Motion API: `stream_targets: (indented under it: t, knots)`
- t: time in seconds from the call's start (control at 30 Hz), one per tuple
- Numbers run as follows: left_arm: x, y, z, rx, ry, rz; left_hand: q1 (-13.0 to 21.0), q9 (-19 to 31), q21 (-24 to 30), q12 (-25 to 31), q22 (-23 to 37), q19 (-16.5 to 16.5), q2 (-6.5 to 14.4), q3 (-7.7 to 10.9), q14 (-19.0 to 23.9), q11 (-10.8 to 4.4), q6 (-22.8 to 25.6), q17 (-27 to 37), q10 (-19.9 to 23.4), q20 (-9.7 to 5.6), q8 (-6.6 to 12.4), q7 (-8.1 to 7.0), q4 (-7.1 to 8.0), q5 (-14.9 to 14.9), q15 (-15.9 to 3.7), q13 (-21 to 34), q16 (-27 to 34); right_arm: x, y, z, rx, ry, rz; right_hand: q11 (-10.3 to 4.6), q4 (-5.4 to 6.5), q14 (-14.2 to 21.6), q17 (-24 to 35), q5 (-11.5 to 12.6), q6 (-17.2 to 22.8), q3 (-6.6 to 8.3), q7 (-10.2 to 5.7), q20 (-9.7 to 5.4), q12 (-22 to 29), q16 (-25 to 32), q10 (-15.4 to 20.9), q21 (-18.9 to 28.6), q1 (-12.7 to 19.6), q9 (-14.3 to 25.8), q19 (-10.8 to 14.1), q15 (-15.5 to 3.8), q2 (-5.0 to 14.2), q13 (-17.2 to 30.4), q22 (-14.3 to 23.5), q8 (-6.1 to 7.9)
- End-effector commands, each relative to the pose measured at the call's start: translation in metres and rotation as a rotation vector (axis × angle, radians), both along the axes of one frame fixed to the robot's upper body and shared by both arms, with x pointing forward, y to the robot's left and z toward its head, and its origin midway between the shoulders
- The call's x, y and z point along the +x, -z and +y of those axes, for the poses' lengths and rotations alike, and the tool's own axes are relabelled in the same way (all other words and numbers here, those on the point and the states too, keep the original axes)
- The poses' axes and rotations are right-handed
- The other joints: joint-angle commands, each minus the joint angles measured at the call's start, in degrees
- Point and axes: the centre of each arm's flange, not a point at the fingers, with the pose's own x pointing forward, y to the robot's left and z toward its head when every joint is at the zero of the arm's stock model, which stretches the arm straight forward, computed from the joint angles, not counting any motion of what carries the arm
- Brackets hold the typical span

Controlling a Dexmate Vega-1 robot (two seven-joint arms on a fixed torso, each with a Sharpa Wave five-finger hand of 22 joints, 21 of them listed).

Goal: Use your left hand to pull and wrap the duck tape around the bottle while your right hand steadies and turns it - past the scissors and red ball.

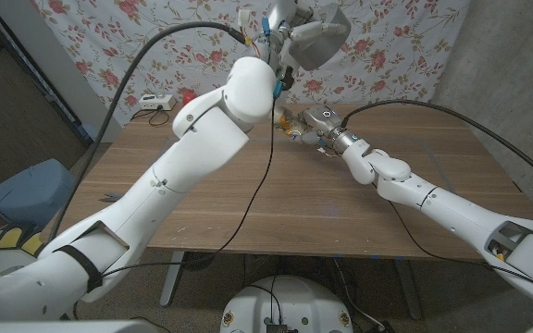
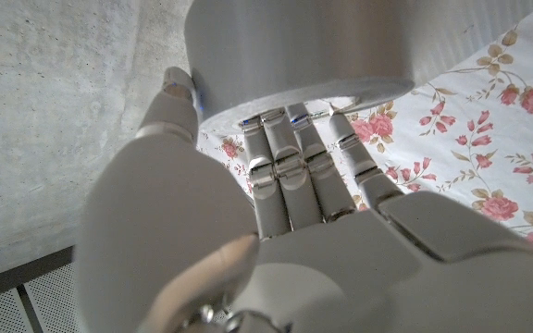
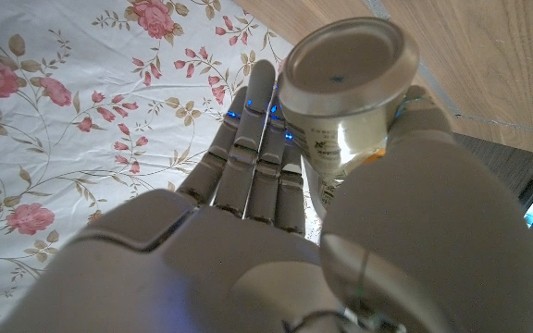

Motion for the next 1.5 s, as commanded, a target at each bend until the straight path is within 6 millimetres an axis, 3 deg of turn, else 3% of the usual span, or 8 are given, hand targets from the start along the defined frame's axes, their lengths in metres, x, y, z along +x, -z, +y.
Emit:
stream_targets:
  t: [0.03,0.47,0.77,1.13,1.5]
  knots:
    - [0.003,0.013,0.009,0.063,0.088,0.069,10.6,0.2,0.3,0.0,0.2,0.4,10.0,0.48,0.6,-5.76,0.5,0.0,5.6,-0.22,0.08,0.58,0.01,0.6,-4.36,0.0,-0.2,0.000,-0.009,-0.001,0.026,0.022,-0.026,-10.40,0.27,7.2,0.3,0.2,16.2,0.11,-12.25,-7.16,-0.1,-0.4,11.4,0.3,9.9,0.3,-0.2,-12.09,15.32,0.3,0.0,0.29]
    - [0.021,0.022,0.012,0.166,0.222,0.086,10.5,0.2,0.7,-0.4,0.2,0.0,9.7,0.80,0.1,-5.87,0.0,0.0,4.6,-0.37,-0.59,0.20,0.22,0.8,-5.05,0.3,-1.0,0.010,-0.023,-0.016,0.157,0.054,-0.049,-10.51,0.47,7.3,0.5,0.2,16.2,-0.19,-12.24,-7.09,-0.2,-0.7,11.5,0.6,10.1,0.4,-0.4,-12.09,15.32,0.6,0.0,0.14]
    - [0.042,0.021,0.018,0.259,0.240,0.079,10.3,0.4,1.0,-1.1,0.3,-0.8,10.3,0.27,-2.2,-6.04,-1.6,0.8,2.8,0.02,-1.58,-0.47,0.69,0.7,-6.24,0.9,-1.5,0.018,-0.033,-0.032,0.284,0.004,0.058,-10.39,0.58,7.6,0.7,0.2,16.3,-0.37,-12.05,-7.09,-0.4,-0.8,11.7,0.9,10.4,0.6,-0.4,-12.08,15.34,0.6,-0.1,0.13]
    - [0.054,0.015,0.022,0.386,0.229,0.049,10.4,1.1,1.5,-1.7,0.4,-2.9,12.7,-1.49,-4.0,-7.10,-3.8,2.7,0.1,1.14,-2.24,-3.12,1.43,-0.8,-6.69,3.0,-0.1,0.026,-0.043,-0.049,0.406,-0.045,0.146,-10.33,0.63,7.8,0.8,0.3,16.0,-0.54,-11.80,-7.04,-0.5,-1.0,11.8,1.2,10.8,0.8,-0.5,-12.07,15.36,0.9,-0.1,-0.02]
    - [0.059,0.021,0.035,0.360,0.217,0.056,10.9,1.2,2.1,-1.5,0.3,-2.6,13.0,-2.19,-4.3,-7.40,-3.7,3.1,0.0,0.71,-2.09,-2.94,1.19,-0.9,-6.90,3.8,0.4,0.036,-0.045,-0.078,0.558,-0.105,0.220,-10.17,0.77,7.8,0.8,0.3,16.0,-0.72,-11.62,-6.93,-0.6,-1.2,11.7,1.5,11.0,0.9,-0.6,-12.04,15.41,1.2,-0.1,-0.10]
